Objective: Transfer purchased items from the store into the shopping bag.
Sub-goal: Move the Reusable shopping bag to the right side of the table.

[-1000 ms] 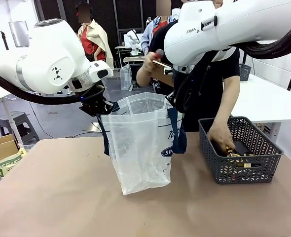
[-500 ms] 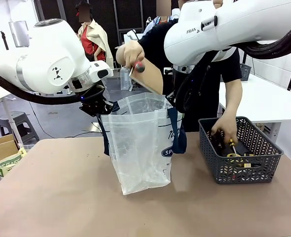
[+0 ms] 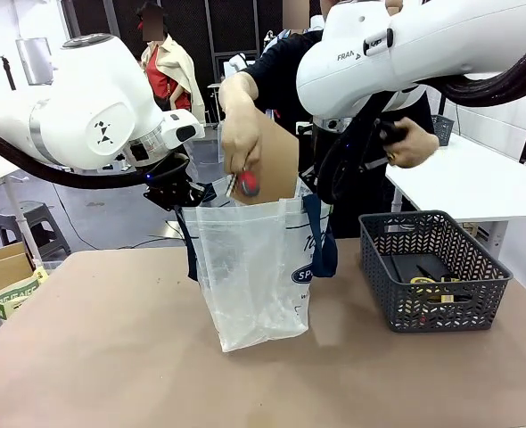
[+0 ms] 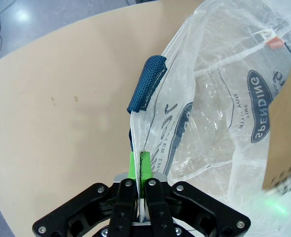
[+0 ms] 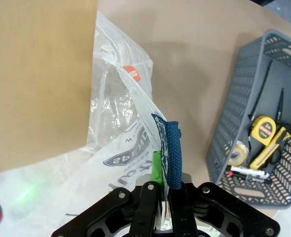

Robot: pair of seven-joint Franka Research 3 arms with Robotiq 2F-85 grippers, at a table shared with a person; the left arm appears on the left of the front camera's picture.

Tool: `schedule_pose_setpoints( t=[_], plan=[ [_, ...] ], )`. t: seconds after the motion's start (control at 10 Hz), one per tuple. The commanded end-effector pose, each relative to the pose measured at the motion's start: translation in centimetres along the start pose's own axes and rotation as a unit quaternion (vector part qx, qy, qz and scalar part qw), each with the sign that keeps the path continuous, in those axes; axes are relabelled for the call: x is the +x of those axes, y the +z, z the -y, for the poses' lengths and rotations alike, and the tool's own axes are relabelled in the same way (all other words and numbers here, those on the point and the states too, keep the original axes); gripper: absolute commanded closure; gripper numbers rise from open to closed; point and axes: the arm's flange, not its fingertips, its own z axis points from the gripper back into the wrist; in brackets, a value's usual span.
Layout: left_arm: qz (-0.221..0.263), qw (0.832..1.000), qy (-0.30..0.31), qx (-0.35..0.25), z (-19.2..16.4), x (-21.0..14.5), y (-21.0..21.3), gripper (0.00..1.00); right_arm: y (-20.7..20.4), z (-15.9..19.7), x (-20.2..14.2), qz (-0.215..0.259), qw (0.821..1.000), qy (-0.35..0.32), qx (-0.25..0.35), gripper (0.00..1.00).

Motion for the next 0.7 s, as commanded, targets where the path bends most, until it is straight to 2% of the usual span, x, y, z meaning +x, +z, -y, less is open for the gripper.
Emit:
schedule_pose_setpoints(
  t=[0.0, 0.6],
  plan=[
    [0.002, 1.0, 0.009, 0.004, -0.14, -0.06, 0.15, 1.0, 0.13, 0.13, 0.05, 0.001, 1.0, -0.007, 0.0, 1.0],
    [0.002, 1.0, 0.009, 0.004, -0.14, -0.06, 0.15, 1.0, 0.13, 0.13, 0.05, 0.001, 1.0, -0.007, 0.0, 1.0]
  ],
)
